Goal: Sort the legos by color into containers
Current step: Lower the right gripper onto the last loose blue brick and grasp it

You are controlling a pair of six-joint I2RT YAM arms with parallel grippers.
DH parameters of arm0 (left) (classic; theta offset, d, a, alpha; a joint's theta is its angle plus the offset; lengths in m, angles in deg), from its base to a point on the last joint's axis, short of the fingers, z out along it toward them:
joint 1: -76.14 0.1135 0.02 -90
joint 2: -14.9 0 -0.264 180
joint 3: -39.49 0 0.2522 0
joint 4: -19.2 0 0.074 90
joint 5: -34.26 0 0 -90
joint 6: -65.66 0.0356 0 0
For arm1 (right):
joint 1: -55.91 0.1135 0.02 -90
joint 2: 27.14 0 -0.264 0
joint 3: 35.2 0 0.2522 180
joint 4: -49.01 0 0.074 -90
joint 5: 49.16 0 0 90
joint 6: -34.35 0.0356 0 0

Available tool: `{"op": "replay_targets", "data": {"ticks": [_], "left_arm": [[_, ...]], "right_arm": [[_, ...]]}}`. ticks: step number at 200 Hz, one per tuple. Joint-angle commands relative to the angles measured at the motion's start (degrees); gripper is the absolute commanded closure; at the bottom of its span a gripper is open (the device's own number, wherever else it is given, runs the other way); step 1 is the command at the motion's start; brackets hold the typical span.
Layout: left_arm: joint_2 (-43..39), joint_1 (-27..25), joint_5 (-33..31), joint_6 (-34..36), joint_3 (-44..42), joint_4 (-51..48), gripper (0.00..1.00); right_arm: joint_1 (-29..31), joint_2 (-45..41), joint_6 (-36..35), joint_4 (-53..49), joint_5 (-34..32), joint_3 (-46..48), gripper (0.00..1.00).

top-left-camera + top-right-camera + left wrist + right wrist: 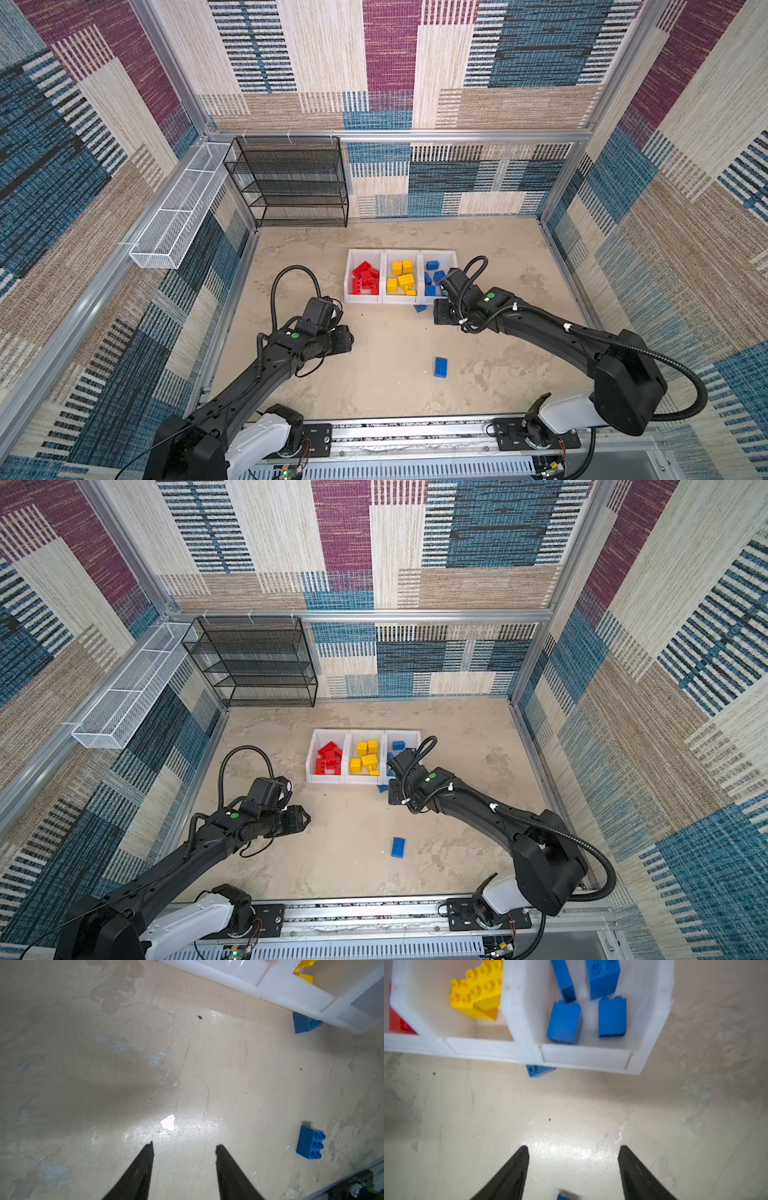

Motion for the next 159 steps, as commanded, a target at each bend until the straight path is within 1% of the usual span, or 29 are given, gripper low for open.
{"op": "replay_targets", "data": {"ticks": [1,25,40,65,116,159], "left_arm": [[0.33,0.04,-0.32,-0.44,0.29,-0.09,0.48],[0.66,0.04,-0.63,-0.74,0.45,0.08,0.48],[0.95,0.04,-0.59,-0.83,0.50,0.08,0.48],[0.86,-0.04,-0.41,-1.01,0.21,0.08,0.48],[0.38,-0.05,-0.63,-0.98,-0.22,0.08,0.48],[0.90,0.03,-0.45,-0.97,-0.10,0.17,0.48]], "right_arm": [[4.42,-2.26,9.31,-3.53,-0.12,3.33,0.30],[9.80,-4.11,15.49,-4.61,0.39,6.72,0.31],[12.50,-3.76,18.25,-4.26,0.98,8.11,0.31],[15.09,-1.43,20.59,-3.12,2.19,9.64,0.31],[16.66,1.37,22.80,-1.08,2.81,10.64,0.35],[16.74,3.82,22.51,-0.40,1.54,9.30,0.49]]}}
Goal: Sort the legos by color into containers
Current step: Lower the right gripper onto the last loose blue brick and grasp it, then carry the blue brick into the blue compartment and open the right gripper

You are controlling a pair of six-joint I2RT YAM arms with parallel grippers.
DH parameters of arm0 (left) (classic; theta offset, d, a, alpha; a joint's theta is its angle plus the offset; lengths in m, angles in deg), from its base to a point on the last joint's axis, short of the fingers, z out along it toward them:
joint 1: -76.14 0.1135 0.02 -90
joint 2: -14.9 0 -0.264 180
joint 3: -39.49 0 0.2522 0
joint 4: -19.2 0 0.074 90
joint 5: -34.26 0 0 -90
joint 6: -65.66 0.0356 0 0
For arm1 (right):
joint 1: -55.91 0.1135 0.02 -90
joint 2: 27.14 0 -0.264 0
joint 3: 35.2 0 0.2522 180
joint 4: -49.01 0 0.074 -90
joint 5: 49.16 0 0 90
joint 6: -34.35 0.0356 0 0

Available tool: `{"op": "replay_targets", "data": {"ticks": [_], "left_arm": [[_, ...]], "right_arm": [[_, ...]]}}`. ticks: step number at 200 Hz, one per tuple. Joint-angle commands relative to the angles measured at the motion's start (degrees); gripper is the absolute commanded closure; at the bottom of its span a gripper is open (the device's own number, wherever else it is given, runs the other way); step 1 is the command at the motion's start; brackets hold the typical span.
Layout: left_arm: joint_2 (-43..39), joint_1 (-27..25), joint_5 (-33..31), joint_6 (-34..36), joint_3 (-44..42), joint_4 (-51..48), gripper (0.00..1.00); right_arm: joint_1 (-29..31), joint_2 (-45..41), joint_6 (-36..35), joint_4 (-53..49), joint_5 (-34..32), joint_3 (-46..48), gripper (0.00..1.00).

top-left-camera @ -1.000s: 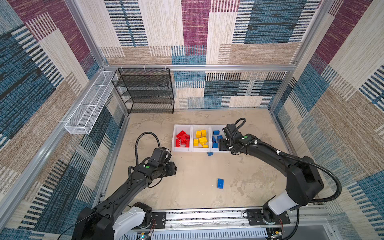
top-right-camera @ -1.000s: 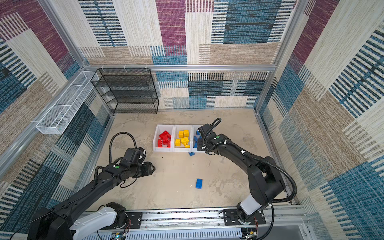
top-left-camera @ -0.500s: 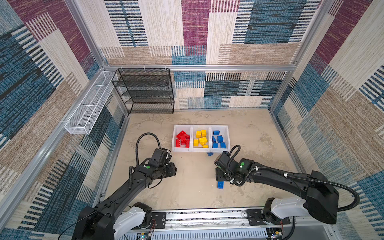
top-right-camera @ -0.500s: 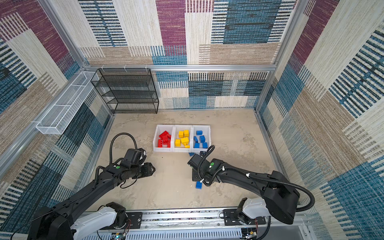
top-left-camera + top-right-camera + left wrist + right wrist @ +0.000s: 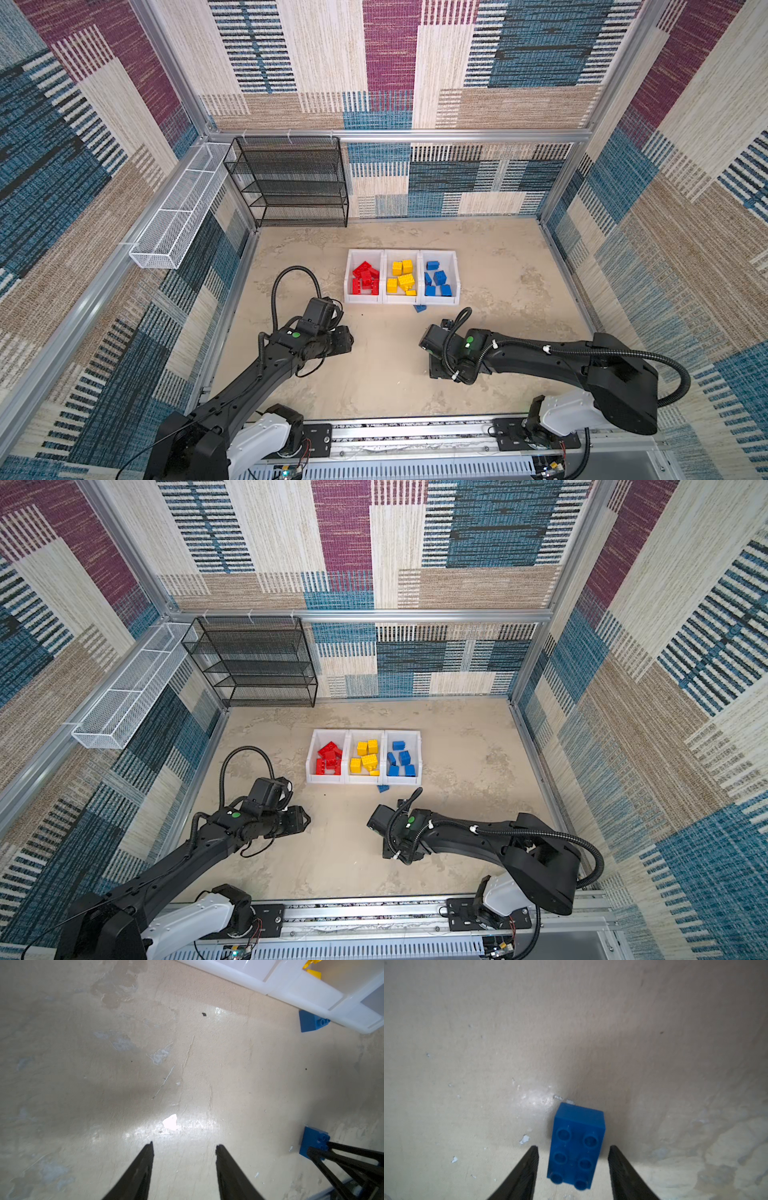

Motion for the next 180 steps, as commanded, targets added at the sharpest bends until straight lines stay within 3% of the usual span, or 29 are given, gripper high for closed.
{"op": "replay_targets", "data": {"ticks": [1,36,88,132,154,180], "left_arm": [[0.05,0.03,-0.43,-0.77,0.08,0.14,0.48],[0.01,0.00,-0.39,-0.79,-0.12,0.22,0.48],[0.45,-0.01,-0.21,-0.87,-0.32,0.79,0.48],[0.20,-0.03,0.14,-0.71,-0.19,0.84,0.48],[-0.28,-0.05,0.31,-0.88,-0.31,0.84,0.48],[-1.46,-0.08,-0.18,-1.47,-0.99,0.64,0.48]], "right_arm": [[0.12,1.17,1.02,1.51,-0.97,-0.87,0.50],[0.15,2.30,0.87,2.62,-0.90,-0.93,0.64],[-1.10,2.13,-2.84,0.64,-4.29,-4.63,0.68],[-13.80,4.97,-19.79,1.84,-8.39,-17.66,0.68],[-21.30,11.44,-28.28,3.50,-7.03,-26.92,0.67],[-25.31,20.47,-32.91,3.57,-5.86,-37.53,0.67]]}}
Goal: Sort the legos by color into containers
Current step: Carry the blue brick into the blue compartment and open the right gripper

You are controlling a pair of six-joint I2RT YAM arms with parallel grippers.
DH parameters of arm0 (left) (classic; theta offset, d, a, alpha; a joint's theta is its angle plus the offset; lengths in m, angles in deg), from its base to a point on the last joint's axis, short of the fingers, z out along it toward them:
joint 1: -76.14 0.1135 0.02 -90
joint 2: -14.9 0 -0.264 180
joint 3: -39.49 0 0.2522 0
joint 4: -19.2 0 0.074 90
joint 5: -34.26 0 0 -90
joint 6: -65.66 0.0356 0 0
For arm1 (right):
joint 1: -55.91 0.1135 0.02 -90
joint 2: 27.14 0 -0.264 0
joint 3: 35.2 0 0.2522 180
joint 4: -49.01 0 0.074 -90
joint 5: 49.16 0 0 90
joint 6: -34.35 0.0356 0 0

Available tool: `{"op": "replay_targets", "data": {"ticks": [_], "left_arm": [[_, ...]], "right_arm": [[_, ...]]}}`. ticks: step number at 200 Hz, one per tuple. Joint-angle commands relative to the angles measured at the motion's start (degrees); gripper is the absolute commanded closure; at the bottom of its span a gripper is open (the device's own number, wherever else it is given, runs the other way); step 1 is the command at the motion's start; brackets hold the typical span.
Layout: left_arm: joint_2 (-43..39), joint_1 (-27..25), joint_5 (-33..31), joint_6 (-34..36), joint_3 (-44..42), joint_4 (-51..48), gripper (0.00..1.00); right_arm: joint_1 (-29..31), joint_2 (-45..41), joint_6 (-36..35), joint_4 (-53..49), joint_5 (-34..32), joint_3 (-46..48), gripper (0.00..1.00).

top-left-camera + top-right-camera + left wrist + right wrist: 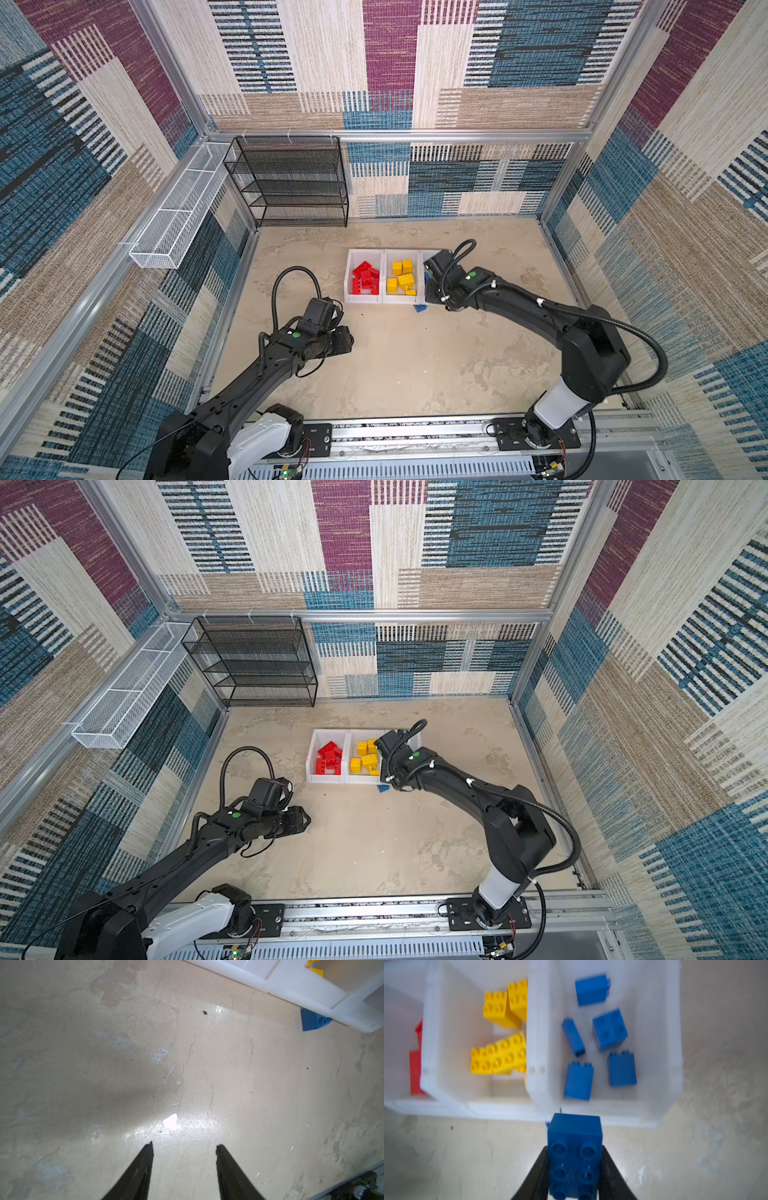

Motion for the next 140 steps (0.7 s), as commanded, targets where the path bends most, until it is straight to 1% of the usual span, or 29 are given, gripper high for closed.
{"op": "replay_targets", "data": {"ticks": [1,33,63,76,94,105,113,125,140], "left_arm": [[-1.06,-0.09,-0.22,-1.42,-0.61,0.33,0.48],[-2.28,-0.08,-0.26,-1.61,-0.90,-0.21,0.48],[-1.98,-0.02,-0.80,-1.26,-0.73,-0.15,0.47],[-1.23,-0.05,-0.49,-1.09,-0.52,0.32,0.47],[0.18,-0.04,-0.02,-0.90,-0.08,0.75,0.47],[0.92,-0.01,0.07,-0.67,0.12,0.86,0.47],[1.27,-0.05,0.16,-0.64,0.36,1.02,0.47],[1.55,-0.01,0.21,-0.62,0.45,1.23,0.47],[1.68,-0.07,0.16,-0.51,0.59,1.35,0.47]], "right_arm": [[-2.46,6.12,-8.79,1.13,0.72,-7.00,0.67],[-6.89,15.03,-10.68,-0.11,0.71,-15.65,0.67],[-8.28,17.86,-10.39,-0.18,0.45,-18.62,0.67],[-8.61,18.47,-10.41,-0.21,0.63,-18.99,0.65],[-8.72,19.11,-10.60,-1.09,0.40,-19.68,0.52],[-8.74,18.92,-10.51,-1.28,0.22,-19.70,0.40],[-8.78,18.49,-10.42,-1.28,0.12,-19.55,0.34],[-8.74,17.92,-10.33,-1.28,0.12,-19.44,0.30],[-8.79,17.00,-10.36,-1.67,0.12,-19.35,0.28]]}}
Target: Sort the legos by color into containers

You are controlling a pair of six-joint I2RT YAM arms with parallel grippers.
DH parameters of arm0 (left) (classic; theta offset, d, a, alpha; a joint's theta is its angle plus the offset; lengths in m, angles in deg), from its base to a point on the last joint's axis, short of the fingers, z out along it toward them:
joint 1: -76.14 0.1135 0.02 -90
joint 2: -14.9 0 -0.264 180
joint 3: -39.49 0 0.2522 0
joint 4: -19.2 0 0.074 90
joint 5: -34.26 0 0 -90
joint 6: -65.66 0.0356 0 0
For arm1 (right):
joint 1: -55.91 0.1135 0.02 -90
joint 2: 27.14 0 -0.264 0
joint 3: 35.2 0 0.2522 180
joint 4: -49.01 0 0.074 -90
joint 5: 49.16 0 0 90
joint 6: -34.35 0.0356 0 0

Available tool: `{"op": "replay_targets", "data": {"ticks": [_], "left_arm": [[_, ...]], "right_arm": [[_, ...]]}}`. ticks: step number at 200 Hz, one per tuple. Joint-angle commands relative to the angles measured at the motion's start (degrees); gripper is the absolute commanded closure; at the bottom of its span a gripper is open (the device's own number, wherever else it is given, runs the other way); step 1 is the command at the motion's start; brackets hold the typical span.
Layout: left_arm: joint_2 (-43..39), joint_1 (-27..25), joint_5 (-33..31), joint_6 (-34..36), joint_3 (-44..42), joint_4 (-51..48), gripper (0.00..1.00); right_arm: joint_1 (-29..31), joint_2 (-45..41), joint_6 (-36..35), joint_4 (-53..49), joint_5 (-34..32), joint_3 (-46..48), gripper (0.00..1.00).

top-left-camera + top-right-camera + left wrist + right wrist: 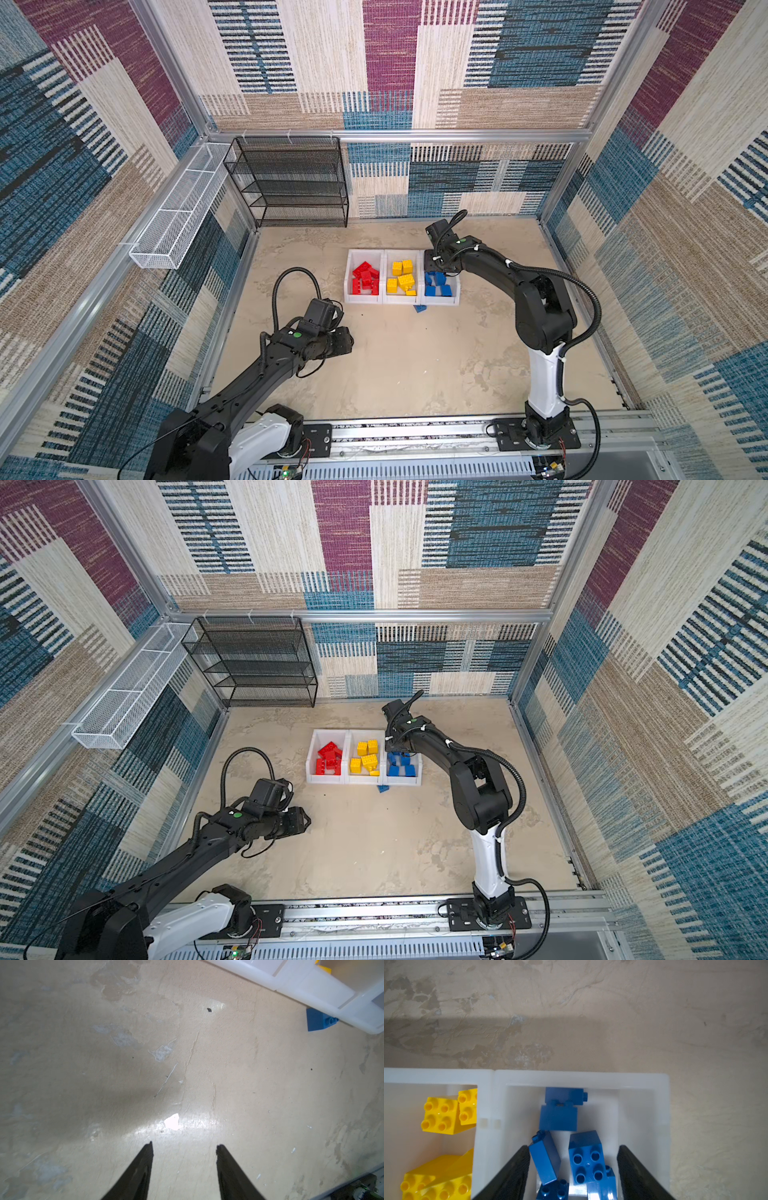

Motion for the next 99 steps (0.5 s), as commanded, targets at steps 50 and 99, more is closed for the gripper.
{"op": "replay_targets", "data": {"ticks": [50,99], "left_arm": [[0.78,-0.07,-0.01,0.27,1.28,0.37,0.47],[0.80,-0.11,-1.07,0.07,1.89,-0.84,0.47]], "right_arm": [[1.94,-10.90,1.12,2.46,2.00,9.53,0.30],[9.89,-22.00,5.25,5.03,2.68,25.41,0.29]]}}
